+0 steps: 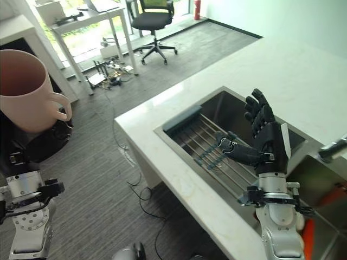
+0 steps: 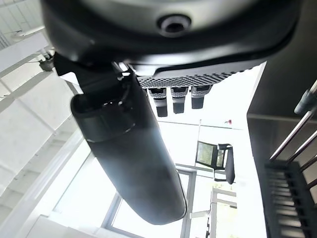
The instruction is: Place the dishes in the dishwasher.
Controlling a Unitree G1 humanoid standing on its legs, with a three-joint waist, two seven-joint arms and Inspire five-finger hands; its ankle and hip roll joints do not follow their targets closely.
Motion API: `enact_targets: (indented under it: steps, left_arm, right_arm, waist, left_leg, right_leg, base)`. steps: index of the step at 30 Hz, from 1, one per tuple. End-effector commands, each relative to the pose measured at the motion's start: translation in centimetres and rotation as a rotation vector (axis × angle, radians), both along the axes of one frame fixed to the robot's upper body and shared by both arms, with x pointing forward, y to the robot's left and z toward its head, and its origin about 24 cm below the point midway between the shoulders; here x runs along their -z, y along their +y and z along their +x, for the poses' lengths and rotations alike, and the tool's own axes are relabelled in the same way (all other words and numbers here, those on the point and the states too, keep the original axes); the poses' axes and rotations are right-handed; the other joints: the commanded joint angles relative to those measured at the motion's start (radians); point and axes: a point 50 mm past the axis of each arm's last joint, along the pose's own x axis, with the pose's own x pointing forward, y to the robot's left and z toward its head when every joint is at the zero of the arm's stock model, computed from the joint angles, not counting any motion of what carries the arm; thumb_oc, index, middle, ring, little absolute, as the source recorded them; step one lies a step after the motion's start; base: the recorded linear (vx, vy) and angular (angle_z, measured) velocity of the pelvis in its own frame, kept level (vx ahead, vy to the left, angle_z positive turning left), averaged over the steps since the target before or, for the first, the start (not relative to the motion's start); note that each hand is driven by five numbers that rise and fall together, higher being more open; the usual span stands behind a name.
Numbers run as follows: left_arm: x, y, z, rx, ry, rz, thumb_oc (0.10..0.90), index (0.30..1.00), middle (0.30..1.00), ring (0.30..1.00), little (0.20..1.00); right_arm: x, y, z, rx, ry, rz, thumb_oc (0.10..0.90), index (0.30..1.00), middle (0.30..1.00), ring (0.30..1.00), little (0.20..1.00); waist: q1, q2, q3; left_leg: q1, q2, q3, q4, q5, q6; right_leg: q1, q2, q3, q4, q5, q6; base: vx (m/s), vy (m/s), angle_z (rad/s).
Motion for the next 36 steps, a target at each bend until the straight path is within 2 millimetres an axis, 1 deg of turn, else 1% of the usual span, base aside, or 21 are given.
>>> enact_targets:
  steps: [1, 2, 3, 5, 6, 8, 9, 10, 11, 13, 14, 15, 16, 17, 18, 20, 22, 24, 28, 32, 36]
  left_arm:
    - [-4.3, 0.6, -1.9, 0.041, -0.268, 0.021, 0.400, 0.300, 0.300, 0.300, 0.300]
    - [-4.3, 0.6, -1.9, 0.042, -0.271, 0.023, 0.400, 0.300, 0.300, 0.300, 0.300]
    - [-4.5, 0.8, -2.0, 0.033, -0.266, 0.029, 0.400, 0.300, 0.300, 0.300, 0.300]
    - [-4.5, 0.9, -2.0, 0.041, -0.255, 0.025, 0.400, 0.300, 0.300, 0.300, 0.300]
    - [-4.6, 1.0, -2.0, 0.047, -0.252, 0.028, 0.400, 0.300, 0.300, 0.300, 0.300]
    - [-4.8, 0.9, -1.9, 0.059, -0.250, 0.038, 0.400, 0.300, 0.300, 0.300, 0.300]
    - [-4.8, 0.7, -1.8, 0.064, -0.245, 0.044, 0.400, 0.300, 0.300, 0.300, 0.300]
    - [-4.8, 0.7, -1.6, 0.065, -0.238, 0.043, 0.400, 0.300, 0.300, 0.300, 0.300]
    - [-4.8, 0.7, -1.5, 0.064, -0.234, 0.041, 0.400, 0.300, 0.300, 0.300, 0.300]
    - [-4.6, 0.7, -0.9, 0.063, -0.221, 0.036, 0.400, 0.300, 0.300, 0.300, 0.300]
    - [-4.5, 0.5, -0.8, 0.072, -0.219, 0.038, 0.400, 0.300, 0.300, 0.300, 0.300]
    - [-4.4, 0.4, -0.7, 0.076, -0.218, 0.038, 0.400, 0.300, 0.300, 0.300, 0.300]
    - [-4.3, 0.3, -0.6, 0.082, -0.216, 0.039, 0.400, 0.300, 0.300, 0.300, 0.300]
    - [-4.2, 0.3, -0.6, 0.083, -0.218, 0.033, 0.400, 0.300, 0.300, 0.300, 0.300]
    - [-4.2, 0.3, -0.5, 0.082, -0.222, 0.027, 0.400, 0.300, 0.300, 0.300, 0.300]
    - [-4.0, 0.2, -0.4, 0.076, -0.234, 0.020, 0.400, 0.300, 0.300, 0.300, 0.300]
    - [-3.8, 0.0, -0.3, 0.060, -0.249, 0.017, 0.400, 0.300, 0.300, 0.300, 0.300]
    - [-3.7, -0.3, -0.3, 0.050, -0.254, 0.005, 0.400, 0.300, 0.300, 0.300, 0.300]
    - [-3.5, -0.1, -0.4, 0.016, -0.239, -0.010, 0.400, 0.300, 0.300, 0.300, 0.300]
    - [-3.4, 0.3, -0.6, -0.010, -0.224, -0.021, 0.400, 0.300, 0.300, 0.300, 0.300]
    - [-3.3, 0.4, -1.0, -0.029, -0.209, -0.019, 0.400, 0.300, 0.300, 0.300, 0.300]
  right_arm:
    - [-4.7, 0.6, -0.9, -0.037, -0.305, -0.015, 0.800, 0.900, 0.900, 0.900, 0.900]
    - [-4.7, 0.9, -0.8, -0.034, -0.310, -0.015, 0.800, 0.900, 0.900, 0.900, 0.900]
    - [-4.5, 1.0, -0.8, -0.028, -0.301, 0.016, 0.800, 0.900, 0.900, 0.900, 0.900]
    - [-4.4, 1.0, -0.9, -0.020, -0.292, 0.033, 0.800, 0.900, 0.900, 0.900, 0.900]
    - [-4.2, 1.1, -0.9, -0.013, -0.289, 0.040, 0.800, 0.900, 0.900, 0.900, 0.900]
    - [-3.9, 1.3, -1.1, -0.004, -0.291, 0.050, 0.800, 0.900, 0.900, 0.900, 0.900]
    - [-3.7, 1.6, -1.1, 0.002, -0.295, 0.048, 0.800, 0.900, 0.900, 0.900, 0.900]
    - [-3.6, 1.9, -0.9, 0.003, -0.294, 0.049, 0.800, 0.900, 0.900, 0.900, 0.900]
    - [-3.6, 2.0, -0.8, 0.002, -0.293, 0.051, 0.800, 0.900, 0.900, 0.900, 0.900]
    - [-3.7, 2.2, -0.7, -0.011, -0.295, 0.057, 0.800, 0.900, 0.900, 0.900, 0.900]
    - [-3.7, 2.2, -0.6, -0.010, -0.294, 0.057, 0.800, 0.900, 0.900, 0.900, 0.900]
    - [-3.7, 2.2, -0.6, -0.010, -0.294, 0.054, 0.800, 0.900, 0.900, 0.900, 0.900]
    - [-3.7, 2.2, -0.6, -0.008, -0.292, 0.050, 0.800, 0.900, 0.900, 0.900, 0.900]
    - [-3.8, 2.1, -0.5, -0.015, -0.293, 0.044, 0.800, 0.900, 0.900, 0.900, 0.900]
    - [-3.8, 2.0, -0.6, -0.020, -0.294, 0.043, 0.800, 0.900, 0.900, 0.900, 0.900]
    - [-3.6, 2.0, -0.5, -0.034, -0.295, 0.045, 0.800, 0.900, 0.900, 0.900, 0.900]
    - [-3.4, 1.9, -0.4, -0.058, -0.297, 0.058, 0.800, 0.900, 0.900, 0.900, 0.900]
    - [-3.6, 2.0, -0.2, -0.071, -0.308, 0.055, 0.800, 0.900, 0.900, 0.900, 0.900]
    - [-4.1, 2.8, 0.2, -0.104, -0.314, 0.050, 0.800, 0.900, 0.900, 0.900, 0.900]
    - [-4.1, 2.9, 0.3, -0.123, -0.298, 0.044, 0.800, 0.900, 0.900, 0.900, 0.900]
    - [-4.2, 3.2, 0.5, -0.147, -0.289, 0.042, 0.800, 0.900, 0.900, 0.900, 0.900]
  waist:
    - [-0.021, -0.050, -0.071]
    - [-0.016, -0.042, -0.072]
    - [-0.007, -0.035, -0.080]
    - [0.001, -0.035, -0.085]
    - [0.011, -0.037, -0.086]
    - [0.025, -0.040, -0.084]
    - [0.032, -0.041, -0.080]
    - [0.039, -0.036, -0.077]
    - [0.038, -0.033, -0.075]
    - [0.039, -0.022, -0.072]
    - [0.028, -0.020, -0.069]
    - [0.018, -0.019, -0.066]
    - [0.010, -0.023, -0.065]
    - [-0.001, -0.028, -0.064]
    - [-0.003, -0.032, -0.062]
    - [0.001, -0.044, -0.064]
    - [0.008, -0.051, -0.063]
    - [0.018, -0.050, -0.062]
    - [0.045, -0.047, -0.076]
    - [0.061, -0.045, -0.091]
    - [0.076, -0.042, -0.099]
  left_leg:
    - [0.040, 0.028, -0.054, 0.043, -0.073, -0.077]
    - [0.036, 0.017, -0.070, 0.043, -0.086, -0.078]
    - [0.010, 0.006, -0.096, 0.043, -0.098, -0.078]
    - [-0.001, -0.010, -0.117, 0.043, -0.104, -0.074]
    - [-0.006, -0.025, -0.131, 0.043, -0.109, -0.068]
    - [-0.008, -0.045, -0.146, 0.043, -0.125, -0.060]
    - [-0.012, -0.061, -0.162, 0.043, -0.130, -0.049]
    - [-0.018, -0.072, -0.177, 0.043, -0.130, -0.037]
    - [-0.020, -0.075, -0.186, 0.043, -0.130, -0.031]
    - [-0.031, -0.096, -0.233, 0.043, -0.122, -0.007]
    - [-0.034, -0.111, -0.262, 0.043, -0.118, 0.005]
    - [-0.038, -0.119, -0.281, 0.043, -0.107, 0.011]
    - [-0.033, -0.130, -0.297, 0.043, -0.111, 0.015]
    - [-0.034, -0.144, -0.315, 0.043, -0.105, 0.019]
    - [-0.038, -0.150, -0.320, 0.043, -0.097, 0.020]
    - [-0.042, -0.162, -0.321, 0.043, -0.098, 0.017]
    - [-0.043, -0.168, -0.320, 0.043, -0.095, 0.020]
    - [-0.041, -0.169, -0.329, 0.043, -0.092, 0.016]
    - [-0.040, -0.170, -0.332, 0.043, -0.092, 0.012]
    - [-0.044, -0.157, -0.316, 0.043, -0.089, 0.001]
    - [-0.051, -0.156, -0.318, 0.043, -0.087, -0.005]
  right_leg:
    - [-0.049, 0.032, 0.060, -0.060, 0.055, 0.086]
    - [-0.053, 0.021, 0.055, -0.060, 0.062, 0.097]
    - [-0.068, -0.017, 0.044, -0.060, 0.093, 0.120]
    - [-0.069, -0.043, 0.031, -0.060, 0.116, 0.130]
    - [-0.066, -0.066, 0.018, -0.060, 0.147, 0.136]
    - [-0.050, -0.098, -0.004, -0.060, 0.188, 0.146]
    - [-0.036, -0.110, -0.021, -0.060, 0.209, 0.145]
    - [-0.018, -0.101, -0.029, -0.060, 0.224, 0.138]
    - [-0.009, -0.094, -0.034, -0.060, 0.225, 0.134]
    - [0.019, -0.028, -0.005, -0.060, 0.219, 0.115]
    - [0.022, 0.035, 0.046, -0.060, 0.205, 0.110]
    - [0.013, 0.078, 0.084, -0.060, 0.204, 0.104]
    - [0.008, 0.122, 0.127, -0.060, 0.178, 0.104]
    - [-0.002, 0.176, 0.176, -0.060, 0.146, 0.097]
    - [-0.013, 0.188, 0.187, -0.060, 0.134, 0.089]
    - [-0.038, 0.179, 0.189, -0.060, 0.094, 0.079]
    - [-0.034, 0.175, 0.193, -0.060, 0.091, 0.078]
    - [-0.033, 0.181, 0.198, -0.060, 0.063, 0.067]
    - [-0.020, 0.172, 0.182, -0.060, 0.024, 0.056]
    - [-0.019, 0.156, 0.163, -0.060, 0.009, 0.054]
    - [-0.024, 0.148, 0.151, -0.060, 0.003, 0.051]
  base:
    - [-0.07, 0.345, 1.12]
    - [-0.02, 0.438, 1.08]
    - [-0.03, 0.475, 0.86]
    - [0.02, 0.341, 0.77]
    - [0.04, 0.223, 0.59]
    - [0.07, 0.307, 0.40]
    - [0.08, 0.423, 0.46]
    - [0.04, 0.347, 0.71]
    - [0.06, 0.336, 0.84]
    - [0.06, 0.269, 0.57]
    - [0.03, 0.149, 0.36]
    - [0.05, 0.097, 0.55]
    - [0.04, 0.082, 0.76]
    - [0.02, 0.066, 0.85]
    - [-0.03, 0.049, 0.91]
    - [-0.02, -0.021, 0.88]
    - [0.01, -0.074, 0.57]
    - [-0.02, -0.092, 0.07]
    - [0.02, -0.070, 0.07]
    - [0.02, -0.051, 0.05]
    - [0.00, -0.032, 0.22]
